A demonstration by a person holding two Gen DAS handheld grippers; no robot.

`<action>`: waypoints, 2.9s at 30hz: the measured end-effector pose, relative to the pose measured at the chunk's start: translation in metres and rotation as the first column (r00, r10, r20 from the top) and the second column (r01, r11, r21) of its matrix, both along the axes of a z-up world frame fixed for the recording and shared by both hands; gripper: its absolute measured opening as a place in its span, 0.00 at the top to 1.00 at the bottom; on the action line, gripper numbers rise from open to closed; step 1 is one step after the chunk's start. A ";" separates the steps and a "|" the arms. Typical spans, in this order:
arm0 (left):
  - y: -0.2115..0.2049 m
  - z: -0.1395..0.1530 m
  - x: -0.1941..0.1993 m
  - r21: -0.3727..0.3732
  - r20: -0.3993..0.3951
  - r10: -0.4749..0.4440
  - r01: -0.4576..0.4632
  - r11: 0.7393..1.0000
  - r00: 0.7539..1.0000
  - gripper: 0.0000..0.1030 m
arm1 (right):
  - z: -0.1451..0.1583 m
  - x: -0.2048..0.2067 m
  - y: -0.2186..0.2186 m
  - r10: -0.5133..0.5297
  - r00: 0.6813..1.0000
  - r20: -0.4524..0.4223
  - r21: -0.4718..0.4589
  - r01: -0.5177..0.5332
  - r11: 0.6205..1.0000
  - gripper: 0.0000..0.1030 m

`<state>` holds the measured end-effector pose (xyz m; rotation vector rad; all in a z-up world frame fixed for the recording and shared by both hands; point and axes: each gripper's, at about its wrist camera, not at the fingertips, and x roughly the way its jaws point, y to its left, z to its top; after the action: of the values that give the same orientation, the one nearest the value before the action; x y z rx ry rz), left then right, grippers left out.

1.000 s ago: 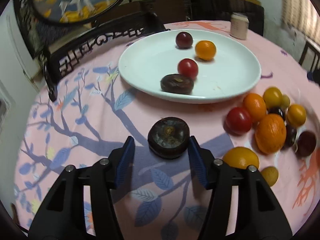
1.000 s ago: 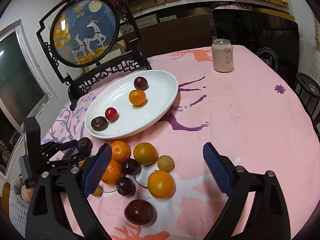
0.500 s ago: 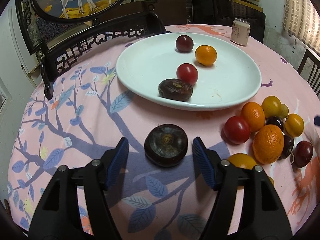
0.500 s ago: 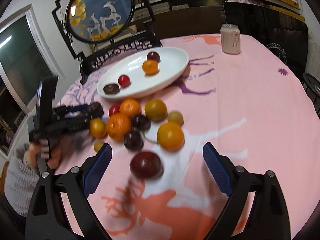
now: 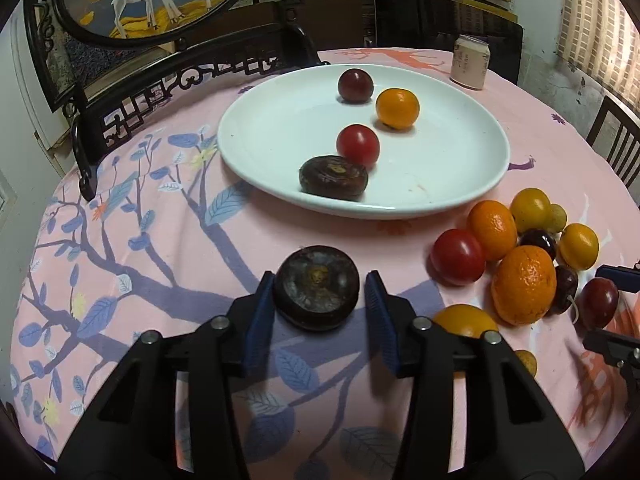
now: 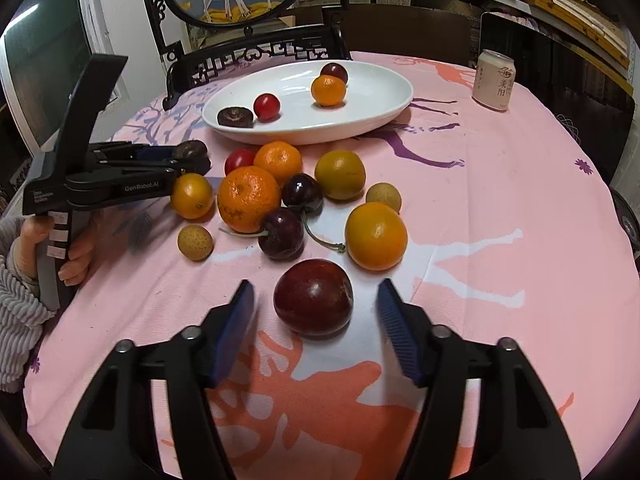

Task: Organize fruits
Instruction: 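Grasp a dark red plum with the right tool while the left tool carries the mangosteen toward the plate, then set the mangosteen and plum on the white plate and open both tools, then withdraw both tools from the plate and close the left tool on a yellow orange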

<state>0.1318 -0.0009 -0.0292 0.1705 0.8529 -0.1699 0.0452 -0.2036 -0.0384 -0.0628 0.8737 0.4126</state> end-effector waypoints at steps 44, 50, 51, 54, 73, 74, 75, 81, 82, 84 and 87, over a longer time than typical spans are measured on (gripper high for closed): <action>0.022 0.049 0.055 -0.078 0.103 0.205 -0.198 0.977 0.973 0.18 | 0.063 0.114 0.005 -0.097 0.989 0.111 0.157 0.079 0.984 0.32; 0.031 0.055 0.021 -0.105 0.125 0.217 -0.205 0.973 0.968 0.10 | 0.056 0.094 -0.011 -0.141 0.986 0.091 0.183 0.123 0.975 0.24; 0.032 0.054 0.013 -0.109 0.124 0.211 -0.198 0.974 0.970 0.10 | 0.055 0.089 -0.014 -0.151 0.984 0.093 0.187 0.132 0.973 0.21; 0.032 0.049 -0.008 -0.106 0.109 0.181 -0.169 0.980 0.977 0.10 | 0.053 0.077 -0.024 -0.179 0.979 0.096 0.198 0.157 0.968 0.17; -0.028 0.011 -0.059 0.073 0.048 -0.049 0.046 0.996 0.998 0.07 | 0.047 0.055 -0.049 -0.220 0.974 0.050 0.248 0.202 0.948 0.17; -0.029 0.008 -0.058 0.083 0.041 -0.044 0.041 0.996 0.998 0.07 | 0.047 0.056 -0.049 -0.220 0.974 0.048 0.248 0.202 0.947 0.17; -0.028 0.006 -0.056 0.083 0.033 -0.044 0.041 0.996 0.998 0.06 | 0.046 0.056 -0.050 -0.219 0.975 0.045 0.249 0.201 0.947 0.17; -0.025 0.008 -0.056 0.101 0.059 -0.022 0.016 0.995 0.998 0.04 | 0.045 0.056 -0.048 -0.215 0.976 0.039 0.243 0.199 0.949 0.17; -0.021 0.011 -0.055 0.105 0.073 -0.006 -0.002 0.994 0.997 0.03 | 0.045 0.056 -0.048 -0.216 0.976 0.039 0.242 0.200 0.949 0.17; -0.005 0.019 -0.052 0.085 0.101 0.053 -0.062 0.994 0.993 0.02 | 0.044 0.056 -0.049 -0.218 0.975 0.036 0.242 0.203 0.949 0.17; 0.016 0.024 -0.046 0.027 0.086 0.120 -0.123 0.992 0.989 0.02 | 0.045 0.056 -0.049 -0.217 0.976 0.037 0.245 0.202 0.948 0.17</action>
<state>0.0854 0.0148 -0.0054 0.1544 0.7794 -0.0348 0.1011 -0.2524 0.0061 0.2374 0.7538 0.3123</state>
